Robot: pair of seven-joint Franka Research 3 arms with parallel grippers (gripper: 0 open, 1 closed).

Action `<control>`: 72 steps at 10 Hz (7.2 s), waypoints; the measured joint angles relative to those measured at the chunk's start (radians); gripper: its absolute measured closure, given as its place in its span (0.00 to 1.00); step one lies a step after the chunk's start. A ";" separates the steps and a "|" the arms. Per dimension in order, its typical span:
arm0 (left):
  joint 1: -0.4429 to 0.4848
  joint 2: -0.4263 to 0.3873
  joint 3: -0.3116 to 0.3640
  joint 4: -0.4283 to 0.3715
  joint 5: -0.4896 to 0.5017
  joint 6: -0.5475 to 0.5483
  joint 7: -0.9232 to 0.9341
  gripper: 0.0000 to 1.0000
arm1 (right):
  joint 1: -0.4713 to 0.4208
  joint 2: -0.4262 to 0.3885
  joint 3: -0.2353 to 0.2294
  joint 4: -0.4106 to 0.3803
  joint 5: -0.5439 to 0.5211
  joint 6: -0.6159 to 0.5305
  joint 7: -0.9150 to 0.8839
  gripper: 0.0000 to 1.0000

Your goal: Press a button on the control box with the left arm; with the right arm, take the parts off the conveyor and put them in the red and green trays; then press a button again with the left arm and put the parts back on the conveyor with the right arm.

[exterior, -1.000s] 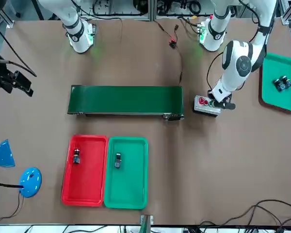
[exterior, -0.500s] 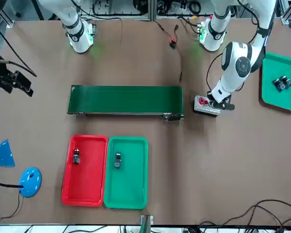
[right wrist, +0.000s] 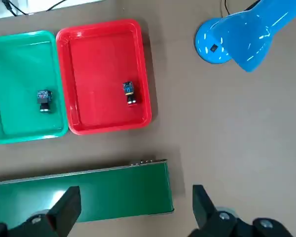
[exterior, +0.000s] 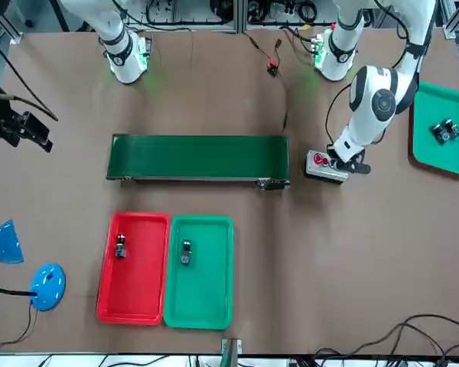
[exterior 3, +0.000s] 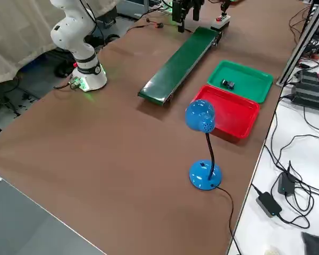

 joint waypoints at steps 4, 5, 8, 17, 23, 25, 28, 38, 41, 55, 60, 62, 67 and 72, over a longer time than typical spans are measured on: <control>0.004 -0.103 0.021 0.277 0.000 -0.361 0.000 0.96 | 0.000 0.000 0.005 -0.002 0.001 0.000 -0.024 0.00; 0.004 -0.103 0.046 0.381 0.000 -0.434 0.000 0.89 | 0.001 0.004 0.011 -0.007 0.001 0.003 -0.049 0.00; 0.004 -0.092 0.107 0.650 0.000 -0.609 0.005 0.45 | 0.008 0.098 0.021 -0.029 0.006 0.081 -0.119 0.00; -0.010 -0.035 0.121 0.887 -0.001 -0.868 0.010 0.00 | 0.029 0.438 0.020 -0.033 0.007 0.373 -0.244 0.00; -0.008 -0.025 0.128 0.891 -0.001 -0.868 0.009 0.00 | 0.029 0.618 0.020 -0.029 0.035 0.547 -0.245 0.00; -0.008 -0.023 0.128 0.891 -0.001 -0.868 0.009 0.00 | 0.029 0.660 0.020 -0.028 0.037 0.621 -0.245 0.00; -0.007 -0.023 0.130 0.893 -0.001 -0.868 0.008 0.00 | 0.029 0.721 0.019 -0.027 0.037 0.719 -0.245 0.00; -0.007 -0.020 0.130 0.893 -0.001 -0.868 0.009 0.00 | 0.042 0.766 0.021 -0.039 0.037 0.814 -0.244 0.27; -0.007 -0.019 0.130 0.893 -0.001 -0.868 0.009 0.00 | 0.040 0.766 0.018 -0.040 0.037 0.814 -0.244 0.29; -0.007 -0.017 0.130 0.893 -0.001 -0.868 0.009 0.00 | 0.038 0.665 0.014 -0.014 0.037 0.480 -0.271 0.67; -0.007 -0.014 0.130 0.894 -0.001 -0.868 0.009 0.00 | 0.035 0.372 0.013 -0.326 0.039 0.452 -0.273 0.67; -0.007 -0.014 0.130 0.894 -0.001 -0.868 0.009 0.00 | 0.035 0.256 0.015 -0.520 0.040 0.508 -0.274 0.67; -0.007 -0.013 0.131 0.894 -0.001 -0.868 0.009 0.00 | 0.108 0.122 0.025 -0.717 0.092 0.532 -0.273 0.67; -0.007 -0.009 0.131 0.894 -0.001 -0.868 0.009 0.00 | 0.127 0.122 0.025 -0.802 0.093 0.641 -0.273 0.67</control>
